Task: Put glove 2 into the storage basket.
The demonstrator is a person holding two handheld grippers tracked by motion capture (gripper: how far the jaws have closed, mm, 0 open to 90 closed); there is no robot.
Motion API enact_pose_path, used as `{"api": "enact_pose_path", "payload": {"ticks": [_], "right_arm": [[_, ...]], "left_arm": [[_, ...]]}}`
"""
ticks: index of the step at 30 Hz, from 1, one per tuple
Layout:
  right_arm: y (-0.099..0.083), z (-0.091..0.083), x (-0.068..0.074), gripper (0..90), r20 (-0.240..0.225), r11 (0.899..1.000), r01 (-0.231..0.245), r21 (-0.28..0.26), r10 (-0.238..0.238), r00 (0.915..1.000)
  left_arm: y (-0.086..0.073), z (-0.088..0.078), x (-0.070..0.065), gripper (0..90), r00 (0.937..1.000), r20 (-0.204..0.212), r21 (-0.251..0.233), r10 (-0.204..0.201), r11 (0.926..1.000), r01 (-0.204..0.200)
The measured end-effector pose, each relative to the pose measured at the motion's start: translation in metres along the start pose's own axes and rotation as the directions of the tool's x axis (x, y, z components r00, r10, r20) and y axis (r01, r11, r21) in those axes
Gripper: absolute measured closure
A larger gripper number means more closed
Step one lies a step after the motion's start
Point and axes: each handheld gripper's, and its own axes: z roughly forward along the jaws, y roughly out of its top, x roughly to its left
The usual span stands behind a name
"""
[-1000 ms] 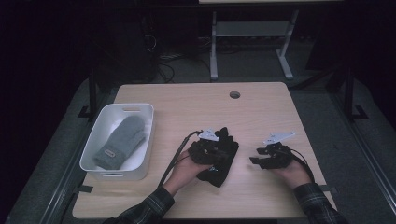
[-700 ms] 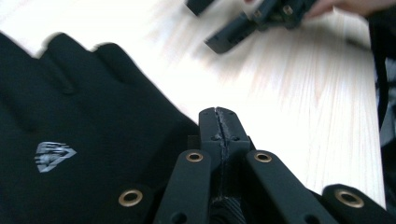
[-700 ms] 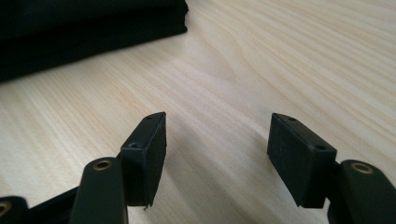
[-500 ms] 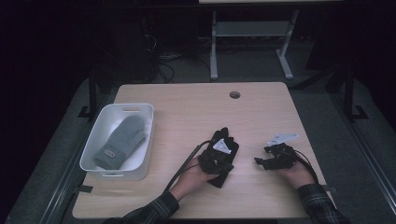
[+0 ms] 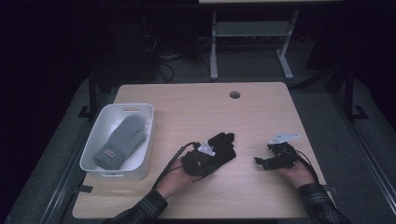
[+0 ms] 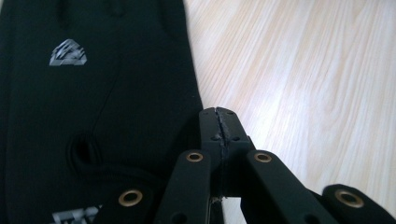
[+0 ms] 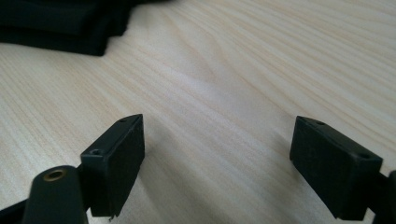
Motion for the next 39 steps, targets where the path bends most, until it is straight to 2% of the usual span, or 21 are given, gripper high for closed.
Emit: {"api": "enact_pose_path", "payload": {"ticks": [3, 6, 8, 9, 13, 15, 19, 23, 29, 32, 36, 39], "right_arm": [[0.000, 0.001, -0.001, 16.1, 0.001, 1.000, 0.005, -0.009, -0.005, 1.0000], [-0.001, 0.001, -0.001, 14.9, -0.002, 1.000, 0.005, -0.014, -0.005, 1.0000], [-0.003, 0.002, 0.000, 13.8, -0.002, 0.999, 0.002, -0.033, -0.002, 1.0000], [-0.004, 0.002, 0.000, 13.6, -0.001, 0.999, 0.002, -0.039, -0.002, 1.0000], [-0.007, 0.002, 0.000, 13.2, 0.000, 0.998, -0.001, -0.057, 0.001, 1.0000], [-0.007, 0.002, 0.000, 13.2, 0.000, 0.998, -0.003, -0.059, 0.003, 1.0000], [-0.007, 0.002, 0.000, 13.2, 0.000, 0.998, -0.002, -0.056, 0.002, 1.0000], [-0.007, 0.002, 0.000, 13.1, 0.000, 0.998, -0.003, -0.057, 0.003, 1.0000], [-0.006, 0.002, 0.000, 13.1, 0.002, 0.998, -0.006, -0.056, 0.006, 1.0000], [-0.006, 0.003, 0.000, 13.1, 0.002, 0.998, -0.007, -0.059, 0.007, 1.0000], [-0.006, 0.003, 0.000, 13.2, 0.003, 0.998, -0.007, -0.059, 0.007, 1.0000], [-0.006, 0.003, 0.000, 13.1, 0.003, 0.998, -0.007, -0.059, 0.007, 1.0000]], "left_arm": [[-0.006, -0.006, 0.003, 89.2, 0.9999, -0.011, 0.017, 0.005, 0.9998, -0.005], [-0.011, -0.009, 0.003, 89.2, 0.9997, -0.012, -0.002, -0.021, 0.9998, 0.021], [-0.010, -0.014, 0.005, 88.3, 1.0000, -0.002, -0.005, -0.005, 1.0000, 0.005], [-0.009, -0.015, 0.004, 86.4, 0.9999, 0.003, -0.023, -0.013, 0.9996, 0.013], [-0.001, -0.026, 0.006, 75.3, 0.9999, 0.016, -0.054, 0.006, 0.9985, -0.005], [0.003, -0.029, 0.009, 66.7, 0.9998, 0.019, -0.066, 0.007, 0.9978, -0.006], [0.009, -0.031, 0.019, 52.2, 0.9994, 0.025, -0.059, 0.023, 0.9980, -0.021], [0.016, -0.029, 0.029, 41.2, 0.9987, 0.012, -0.059, 0.049, 0.9971, -0.049], [0.025, -0.024, 0.044, 30.4, 0.9987, 0.014, -0.072, 0.049, 0.9963, -0.047], [0.027, -0.018, 0.050, 23.3, 0.9980, 0.002, -0.057, 0.063, 0.9964, -0.063], [0.027, -0.009, 0.058, 19.9, 0.9971, -0.033, -0.048, 0.068, 0.9964, -0.070], [0.025, -0.002, 0.062, 18.5, 0.9966, -0.036, -0.026, 0.074, 0.9968, -0.075]]}}
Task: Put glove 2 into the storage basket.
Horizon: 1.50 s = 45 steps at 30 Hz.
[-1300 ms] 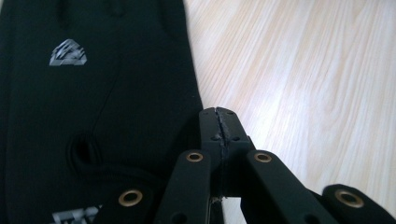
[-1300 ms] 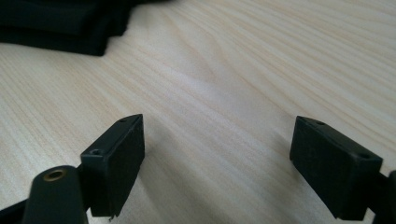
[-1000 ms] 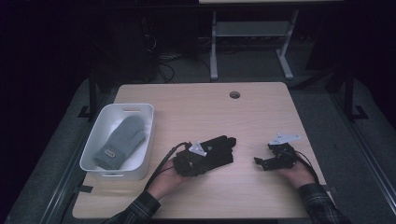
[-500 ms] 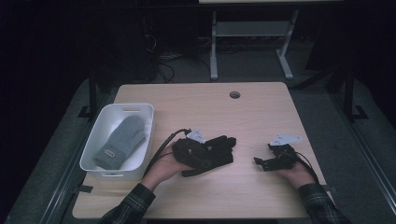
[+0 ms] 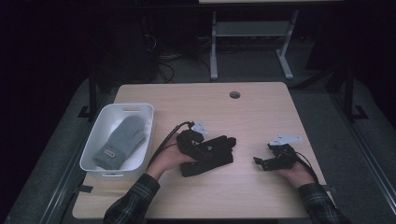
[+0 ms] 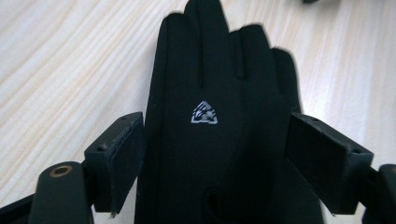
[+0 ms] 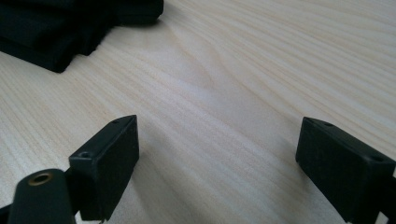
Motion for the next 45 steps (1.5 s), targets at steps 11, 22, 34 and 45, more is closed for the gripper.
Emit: {"api": "enact_pose_path", "payload": {"ticks": [11, 22, 34, 45], "right_arm": [[0.001, 0.001, 0.000, 13.1, 0.001, 1.000, 0.000, -0.001, 0.000, 1.0000], [0.001, 0.002, 0.000, 13.2, 0.001, 1.000, 0.001, -0.001, -0.001, 1.0000], [0.002, 0.002, 0.000, 13.2, 0.002, 1.000, 0.001, -0.002, -0.001, 1.0000], [0.002, 0.002, 0.001, 13.2, 0.002, 1.000, -0.006, 0.002, 0.006, 1.0000]], "left_arm": [[-0.011, 0.019, 0.011, 14.4, 0.9985, 0.039, 0.011, -0.039, 0.9992, 0.038], [-0.017, 0.020, 0.014, 27.9, 0.9934, 0.107, -0.022, -0.040, 0.9988, 0.043], [-0.016, 0.017, 0.013, 67.1, 0.9698, 0.234, 0.000, -0.069, 0.9975, 0.071], [0.002, -0.004, -0.004, 69.1, 0.9787, 0.192, 0.020, -0.073, 0.9973, 0.070]]}}
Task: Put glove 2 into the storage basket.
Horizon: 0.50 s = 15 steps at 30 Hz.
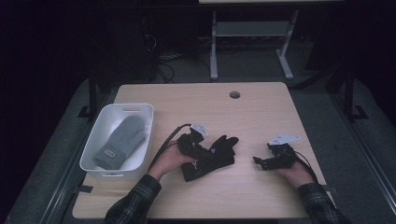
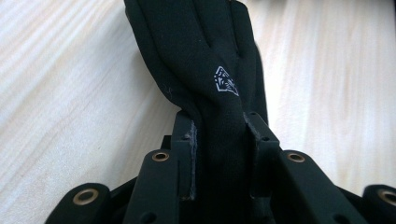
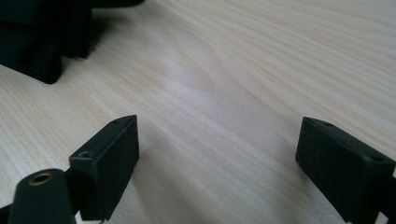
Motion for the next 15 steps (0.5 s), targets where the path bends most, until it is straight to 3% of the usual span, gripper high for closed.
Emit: {"api": "enact_pose_path", "payload": {"ticks": [8, 15], "right_arm": [[0.000, 0.000, 0.000, 13.2, 0.000, 1.000, -0.002, 0.000, 0.002, 1.0000], [0.000, 0.000, 0.000, 13.2, 0.000, 1.000, 0.001, 0.002, -0.001, 1.0000]], "left_arm": [[0.014, -0.040, -0.012, 68.9, 0.9990, -0.044, -0.025, -0.009, 0.9996, 0.008], [0.019, -0.081, -0.012, 68.9, 0.9971, -0.074, -0.049, -0.018, 0.9987, 0.014]]}}
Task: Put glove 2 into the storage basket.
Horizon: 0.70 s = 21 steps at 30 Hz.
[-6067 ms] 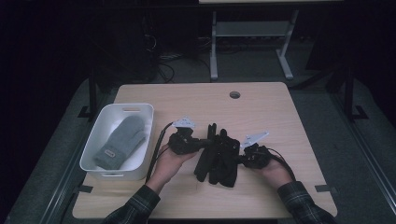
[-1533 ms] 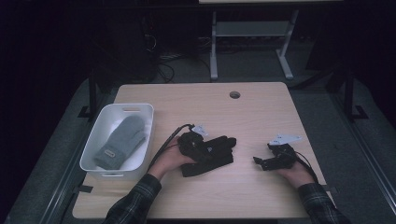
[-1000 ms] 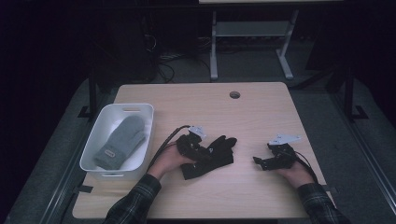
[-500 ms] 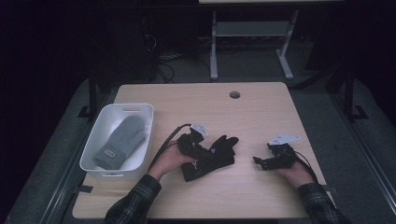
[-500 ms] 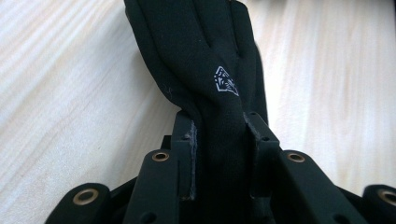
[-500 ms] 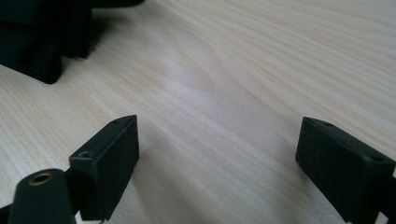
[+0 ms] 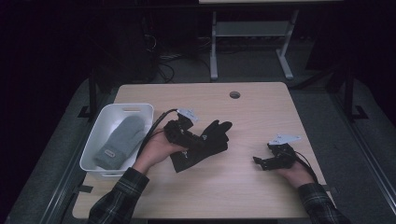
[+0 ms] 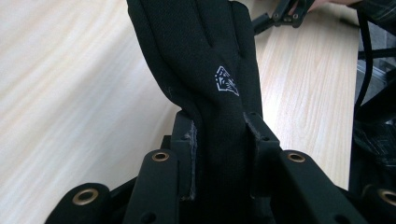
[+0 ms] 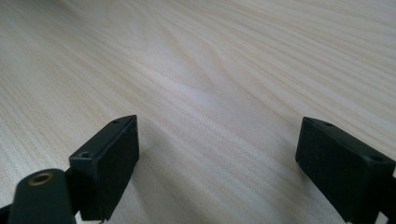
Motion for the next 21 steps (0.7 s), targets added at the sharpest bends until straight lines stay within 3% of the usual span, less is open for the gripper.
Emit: {"api": "enact_pose_path", "payload": {"ticks": [7, 12, 16, 21], "right_arm": [[0.000, 0.000, 0.000, 13.2, 0.000, 1.000, -0.001, 0.000, 0.001, 1.0000], [0.000, 0.000, 0.000, 13.2, 0.001, 1.000, -0.001, 0.000, 0.001, 1.0000], [0.000, 0.000, 0.000, 13.2, 0.001, 1.000, -0.002, 0.000, 0.002, 1.0000], [0.000, 0.000, 0.000, 13.2, 0.003, 1.000, 0.003, -0.002, -0.003, 1.0000]], "left_arm": [[-0.002, -0.046, 0.008, 69.0, 0.9982, -0.054, -0.010, -0.027, 0.9996, 0.027], [-0.014, -0.080, 0.018, 68.9, 0.9929, -0.101, -0.042, -0.063, 0.9974, 0.059], [-0.029, -0.106, 0.029, 69.0, 0.9837, -0.148, -0.063, -0.101, 0.9937, 0.093], [-0.055, -0.136, 0.044, 69.0, 0.9644, -0.202, -0.087, -0.171, 0.9839, 0.156]]}}
